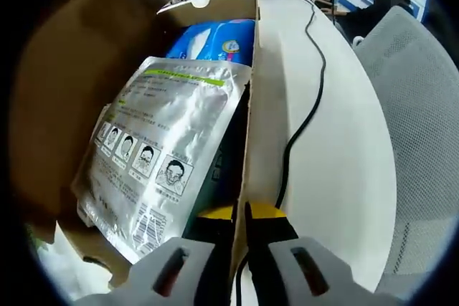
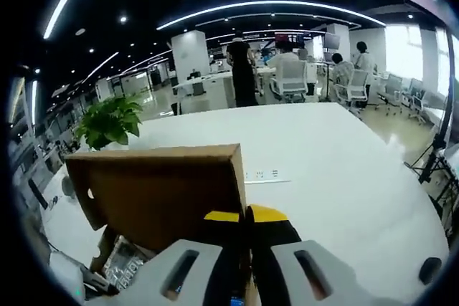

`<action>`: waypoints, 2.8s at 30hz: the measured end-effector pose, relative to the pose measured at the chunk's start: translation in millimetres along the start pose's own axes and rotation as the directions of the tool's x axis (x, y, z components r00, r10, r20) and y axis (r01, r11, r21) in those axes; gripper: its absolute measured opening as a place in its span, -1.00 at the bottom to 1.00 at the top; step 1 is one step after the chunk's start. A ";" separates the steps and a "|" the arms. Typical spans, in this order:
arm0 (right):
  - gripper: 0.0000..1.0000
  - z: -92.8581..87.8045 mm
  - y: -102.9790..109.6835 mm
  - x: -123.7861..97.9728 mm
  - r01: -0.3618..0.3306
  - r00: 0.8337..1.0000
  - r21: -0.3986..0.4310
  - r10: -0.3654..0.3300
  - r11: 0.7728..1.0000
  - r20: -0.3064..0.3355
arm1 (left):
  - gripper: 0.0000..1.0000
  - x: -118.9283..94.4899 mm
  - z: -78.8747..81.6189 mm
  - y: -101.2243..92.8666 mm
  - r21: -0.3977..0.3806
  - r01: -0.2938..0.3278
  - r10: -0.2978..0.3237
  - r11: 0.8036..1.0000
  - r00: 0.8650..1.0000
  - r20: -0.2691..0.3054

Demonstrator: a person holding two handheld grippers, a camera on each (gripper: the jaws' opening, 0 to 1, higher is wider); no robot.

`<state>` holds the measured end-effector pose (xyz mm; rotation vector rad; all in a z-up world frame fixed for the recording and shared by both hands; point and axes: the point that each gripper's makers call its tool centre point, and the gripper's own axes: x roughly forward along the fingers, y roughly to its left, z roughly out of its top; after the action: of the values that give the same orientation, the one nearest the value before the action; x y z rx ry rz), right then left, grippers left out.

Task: Operate the shoe box by opening the lid, removing the specified soft item, and placing it in the target area until the item is outside and the box remains undamaged.

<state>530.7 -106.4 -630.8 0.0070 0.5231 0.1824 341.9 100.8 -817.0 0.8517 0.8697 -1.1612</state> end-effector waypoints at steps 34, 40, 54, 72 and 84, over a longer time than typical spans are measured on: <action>-1.00 -18.2 -3.1 47.1 -0.018 0.987 0.016 0.021 1.000 -0.156 | -0.93 0.6 -0.1 1.6 -0.009 0.003 -0.003 1.000 1.000 -0.001; -1.00 -19.2 -3.3 49.7 -0.027 0.983 0.006 0.028 1.000 -0.183 | -0.93 0.3 -0.4 2.1 -0.003 0.003 -0.003 1.000 1.000 0.000; -1.00 -32.2 -2.6 42.9 -0.011 0.980 0.019 0.014 1.000 -0.198 | -0.93 0.7 0.1 2.4 -0.022 0.009 -0.009 1.000 1.000 -0.002; -1.00 -62.8 -12.3 49.9 -0.025 0.961 -0.065 0.006 0.998 -0.275 | -0.93 0.1 0.0 1.8 -0.017 0.010 -0.010 1.000 1.000 0.000; -1.00 -73.8 -13.8 43.0 0.001 0.954 0.110 0.032 0.994 -0.299 | -0.93 0.3 0.0 2.2 -0.017 0.011 -0.011 1.000 1.000 0.003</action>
<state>532.9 -115.4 -716.9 0.0915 0.8371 0.1706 344.1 101.1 -817.1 0.8321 0.8814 -1.1628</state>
